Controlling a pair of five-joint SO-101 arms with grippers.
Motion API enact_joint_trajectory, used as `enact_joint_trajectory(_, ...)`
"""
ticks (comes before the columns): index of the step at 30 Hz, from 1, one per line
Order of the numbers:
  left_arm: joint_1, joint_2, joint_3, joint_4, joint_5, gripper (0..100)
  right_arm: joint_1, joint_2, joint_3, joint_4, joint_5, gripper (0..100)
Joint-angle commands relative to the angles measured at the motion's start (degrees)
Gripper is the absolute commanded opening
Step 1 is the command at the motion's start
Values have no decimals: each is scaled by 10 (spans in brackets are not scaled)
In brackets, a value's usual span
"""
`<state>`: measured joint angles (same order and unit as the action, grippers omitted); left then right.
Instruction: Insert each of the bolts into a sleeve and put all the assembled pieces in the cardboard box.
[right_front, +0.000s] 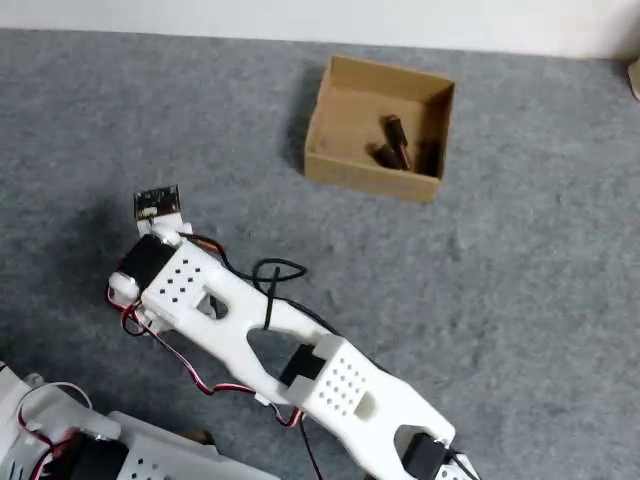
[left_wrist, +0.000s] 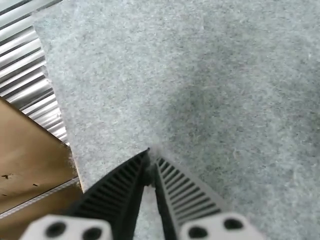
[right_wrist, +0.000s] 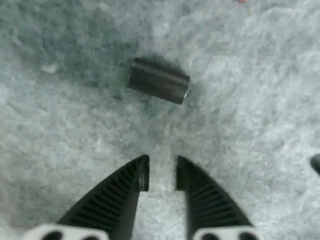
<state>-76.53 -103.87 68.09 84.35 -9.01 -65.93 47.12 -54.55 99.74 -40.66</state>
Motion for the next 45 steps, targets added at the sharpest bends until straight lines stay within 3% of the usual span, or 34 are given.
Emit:
enact_joint_trajectory(1,-9,-1,-1,-3,-1,7,-1,-6,0,11,-4,134)
enact_joint_trajectory(3,-9,-1,0,-3,-1,7,-1,-6,0,11,13,134)
enact_joint_trajectory(12,-9,-1,21,-20,-1,7,-2,-5,0,-29,300,134)
enact_joint_trajectory(22,-9,-1,27,-26,-1,7,9,-3,3,-87,462,134)
enact_joint_trajectory(32,-9,-1,27,-26,-1,7,33,-3,61,-150,568,134)
enact_joint_trajectory(45,-9,-1,27,-26,-1,7,61,56,88,-218,608,134)
